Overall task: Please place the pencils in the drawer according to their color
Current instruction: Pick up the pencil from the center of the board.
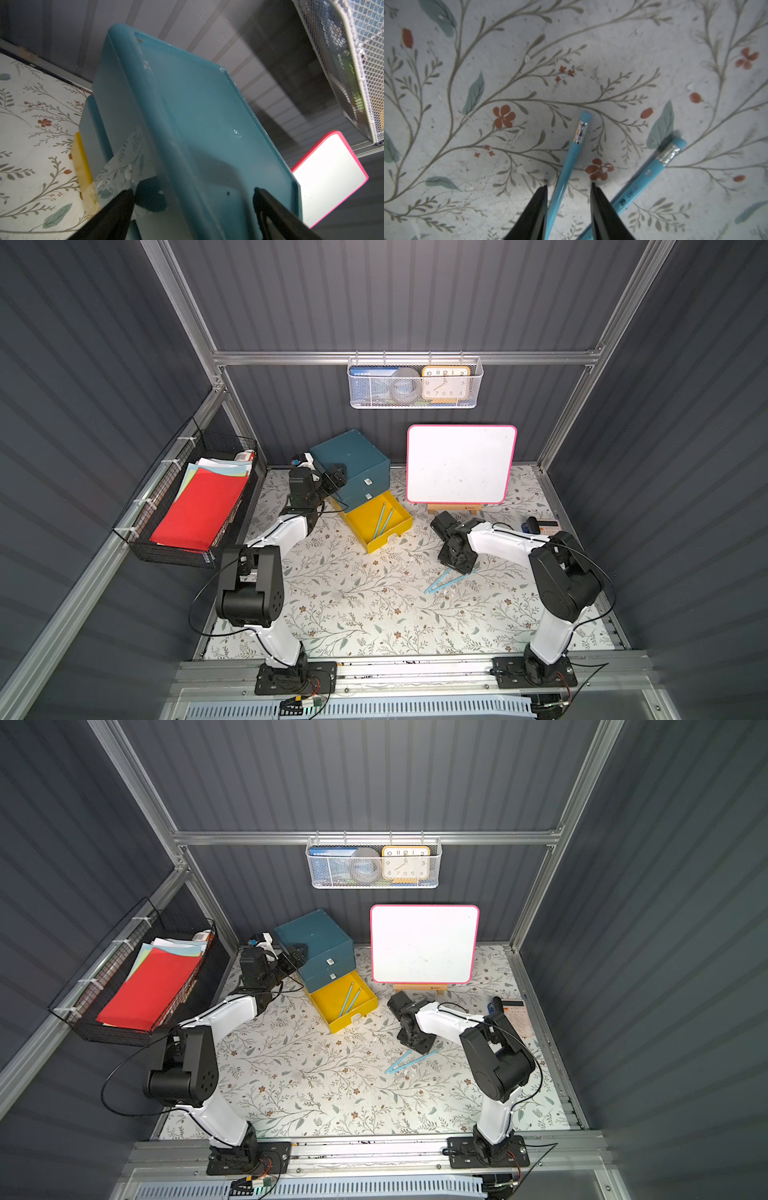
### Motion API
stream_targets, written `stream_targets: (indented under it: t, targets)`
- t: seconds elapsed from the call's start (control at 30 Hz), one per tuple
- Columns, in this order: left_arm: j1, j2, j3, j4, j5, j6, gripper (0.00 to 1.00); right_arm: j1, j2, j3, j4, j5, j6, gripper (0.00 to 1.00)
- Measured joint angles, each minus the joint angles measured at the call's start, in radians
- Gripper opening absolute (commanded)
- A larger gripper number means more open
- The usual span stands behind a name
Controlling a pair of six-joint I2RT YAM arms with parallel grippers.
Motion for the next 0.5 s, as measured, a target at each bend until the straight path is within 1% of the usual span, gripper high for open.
stream_targets:
  t: [0.2,0.33,0.5]
  targets:
    - [0.0,0.0,-0.004,0.007,0.0,0.0,0.94,-0.005,0.015,-0.009,0.026,-0.01,0.015,0.38]
    - [0.0,0.0,-0.004,0.01,0.001,0.0,0.94,-0.013,0.015,-0.013,0.029,-0.022,0.028,0.35]
    - [0.0,0.0,-0.005,0.012,0.003,0.0,0.94,-0.018,0.008,-0.025,0.032,-0.025,0.061,0.25]
